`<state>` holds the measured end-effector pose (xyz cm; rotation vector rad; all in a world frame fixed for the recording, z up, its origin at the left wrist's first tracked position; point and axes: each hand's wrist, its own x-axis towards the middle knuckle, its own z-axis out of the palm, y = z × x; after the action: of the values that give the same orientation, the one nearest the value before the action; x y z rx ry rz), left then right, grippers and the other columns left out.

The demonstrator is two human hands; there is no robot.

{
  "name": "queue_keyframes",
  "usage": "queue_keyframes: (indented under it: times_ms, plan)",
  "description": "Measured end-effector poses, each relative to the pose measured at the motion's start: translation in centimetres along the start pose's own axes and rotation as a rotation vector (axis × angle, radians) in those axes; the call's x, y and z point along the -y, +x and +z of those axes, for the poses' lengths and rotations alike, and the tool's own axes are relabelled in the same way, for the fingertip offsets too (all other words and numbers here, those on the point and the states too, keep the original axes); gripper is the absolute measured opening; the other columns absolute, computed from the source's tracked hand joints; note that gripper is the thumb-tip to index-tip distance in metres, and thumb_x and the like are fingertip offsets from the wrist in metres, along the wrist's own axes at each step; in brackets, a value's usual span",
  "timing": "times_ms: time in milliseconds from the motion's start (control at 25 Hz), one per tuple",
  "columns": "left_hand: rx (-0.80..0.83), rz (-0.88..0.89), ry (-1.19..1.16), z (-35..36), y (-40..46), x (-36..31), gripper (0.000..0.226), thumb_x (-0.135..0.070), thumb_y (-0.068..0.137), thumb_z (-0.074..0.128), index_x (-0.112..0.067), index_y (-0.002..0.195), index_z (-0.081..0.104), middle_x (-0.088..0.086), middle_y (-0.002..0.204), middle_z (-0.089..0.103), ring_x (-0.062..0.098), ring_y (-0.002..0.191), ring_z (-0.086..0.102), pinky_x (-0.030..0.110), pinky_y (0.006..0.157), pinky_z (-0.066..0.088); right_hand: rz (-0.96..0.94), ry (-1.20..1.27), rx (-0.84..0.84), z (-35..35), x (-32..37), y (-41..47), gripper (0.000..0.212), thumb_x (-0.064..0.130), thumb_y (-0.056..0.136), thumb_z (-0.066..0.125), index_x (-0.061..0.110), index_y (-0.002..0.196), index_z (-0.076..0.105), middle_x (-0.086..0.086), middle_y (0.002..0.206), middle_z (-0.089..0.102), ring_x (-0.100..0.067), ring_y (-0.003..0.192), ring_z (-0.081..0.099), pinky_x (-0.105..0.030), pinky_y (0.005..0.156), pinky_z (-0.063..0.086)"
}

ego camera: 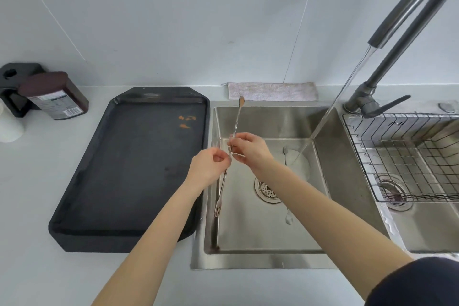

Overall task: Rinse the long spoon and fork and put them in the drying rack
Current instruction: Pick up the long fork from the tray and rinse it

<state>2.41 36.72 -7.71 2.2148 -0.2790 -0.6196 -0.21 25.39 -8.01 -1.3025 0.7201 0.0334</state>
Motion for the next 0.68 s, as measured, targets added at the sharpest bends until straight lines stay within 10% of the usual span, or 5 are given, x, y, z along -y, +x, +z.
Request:
queue_keyframes:
  times_ms: [160,680]
  plan:
    - [0.073,0.034,-0.051,3.6,0.0,-2.2,0.016,-0.018,0.087,0.055,-0.007,0.098,0.062,0.005,0.088,0.062,0.018,0.087,0.057,0.02,0.066,0.04,-0.047,0.03,-0.053,-4.4,0.8,-0.8,0.009,0.007,0.088,0.053,0.014,0.085,0.058,0.001,0.075,0.06,-0.008,0.065,0.054,-0.017,0.061,0.046]
    - [0.133,0.079,-0.066,13.3,1.4,-7.0,0.017,-0.014,0.085,0.058,-0.007,0.1,0.063,0.007,0.095,0.063,0.018,0.09,0.055,0.032,0.093,0.043,-0.094,0.075,-0.152,-16.0,2.8,-0.7,0.019,0.002,0.086,0.055,0.018,0.076,0.059,0.001,0.075,0.059,-0.008,0.066,0.054,-0.018,0.062,0.043]
